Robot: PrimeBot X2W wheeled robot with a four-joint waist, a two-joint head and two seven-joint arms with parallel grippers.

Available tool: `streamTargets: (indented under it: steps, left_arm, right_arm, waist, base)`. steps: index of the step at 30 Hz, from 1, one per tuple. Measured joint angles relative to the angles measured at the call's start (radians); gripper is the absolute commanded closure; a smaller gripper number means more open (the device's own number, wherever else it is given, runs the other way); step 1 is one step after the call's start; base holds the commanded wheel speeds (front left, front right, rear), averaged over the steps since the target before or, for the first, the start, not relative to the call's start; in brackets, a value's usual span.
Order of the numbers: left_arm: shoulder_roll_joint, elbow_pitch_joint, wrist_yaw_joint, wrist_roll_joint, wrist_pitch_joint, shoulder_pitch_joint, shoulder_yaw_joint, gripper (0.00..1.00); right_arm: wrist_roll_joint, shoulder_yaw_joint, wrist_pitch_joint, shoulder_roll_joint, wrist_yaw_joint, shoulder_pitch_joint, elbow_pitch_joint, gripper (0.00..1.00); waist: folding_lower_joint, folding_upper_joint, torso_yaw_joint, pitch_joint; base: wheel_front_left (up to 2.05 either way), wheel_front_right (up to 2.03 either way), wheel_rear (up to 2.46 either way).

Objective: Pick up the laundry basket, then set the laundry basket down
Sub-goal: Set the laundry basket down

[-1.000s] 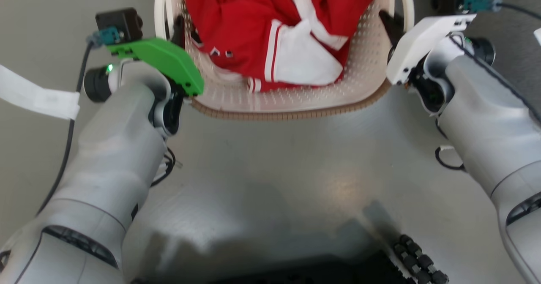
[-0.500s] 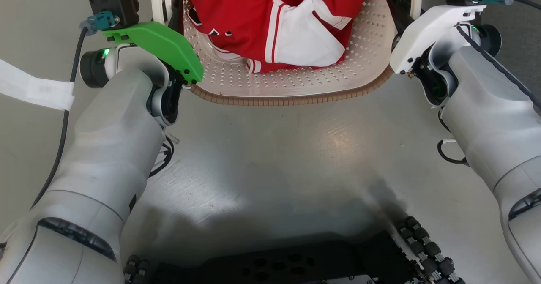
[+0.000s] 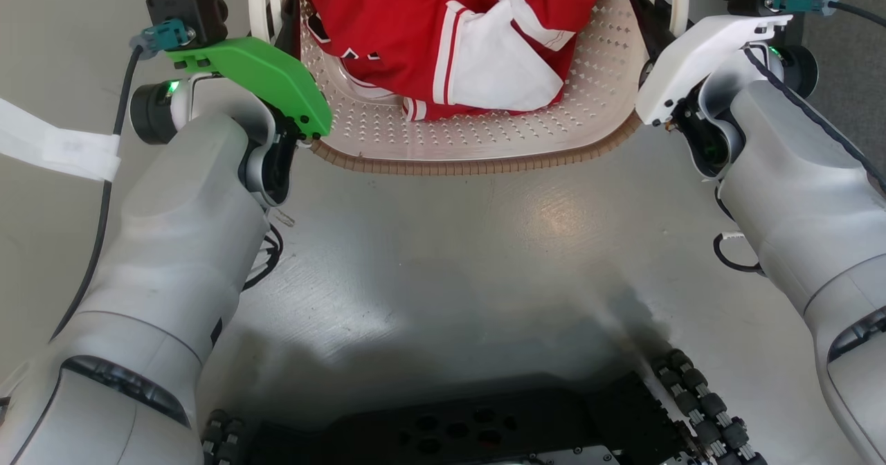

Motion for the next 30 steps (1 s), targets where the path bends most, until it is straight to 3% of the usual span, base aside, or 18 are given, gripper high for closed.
streamTargets:
  steps: [12, 14, 16, 17, 18, 19, 20, 30]
  left_arm:
    - [-0.001, 0.0, 0.0, 0.008, 0.0, -0.011, 0.012, 1.0]
    - [-0.001, 0.001, 0.0, 0.009, 0.0, -0.011, 0.013, 1.0]
    - [-0.001, 0.002, -0.001, 0.009, 0.0, -0.011, 0.012, 0.98]
    - [0.0, 0.003, -0.001, 0.009, 0.0, -0.011, 0.013, 0.85]
    - [0.0, 0.006, -0.001, 0.009, 0.0, -0.011, 0.013, 0.64]
    - [0.0, 0.007, -0.001, 0.009, 0.0, -0.011, 0.013, 0.09]
    - [0.0, 0.007, -0.001, 0.009, 0.0, -0.011, 0.013, 0.0]
    - [0.001, 0.019, -0.01, 0.009, -0.003, -0.011, 0.009, 0.0]
  right_arm:
    - [0.009, 0.003, -0.021, 0.004, 0.0, -0.01, 0.013, 0.98]
    - [0.011, 0.005, -0.022, 0.005, 0.0, -0.01, 0.015, 0.89]
    - [0.016, 0.008, -0.026, 0.005, 0.0, -0.01, 0.017, 0.68]
    - [0.016, 0.009, -0.027, 0.004, 0.001, -0.011, 0.019, 0.63]
    - [0.016, 0.009, -0.027, 0.004, 0.001, -0.011, 0.021, 0.47]
    - [0.016, 0.009, -0.027, 0.004, 0.002, -0.012, 0.025, 0.0]
    - [0.016, 0.009, -0.027, 0.004, 0.002, -0.012, 0.025, 0.0]
    - [0.034, 0.01, -0.031, 0.005, 0.002, -0.017, 0.051, 0.0]
  waist:
    - [-0.0001, 0.0, 0.001, 0.017]
    - [-0.0001, 0.0, 0.002, 0.019]
    - [0.0, 0.0, 0.003, 0.021]
    - [-0.0001, 0.0, 0.003, 0.022]
    - [0.0, 0.0, 0.003, 0.022]
    - [-0.0001, 0.0, 0.003, 0.023]
    - [-0.0001, 0.0, 0.003, 0.023]
    - [-0.0001, 0.0, 0.003, 0.022]
  base:
    - [0.0, 0.0, 0.0]
    - [0.0, 0.0, 0.0]
    - [0.0, 0.0, 0.0]
    - [0.0, 0.0, 0.0]
    - [0.0, 0.0, 0.0]
    - [0.0, 0.0, 0.0]
    - [0.0, 0.0, 0.0]
    - [0.0, 0.0, 0.0]
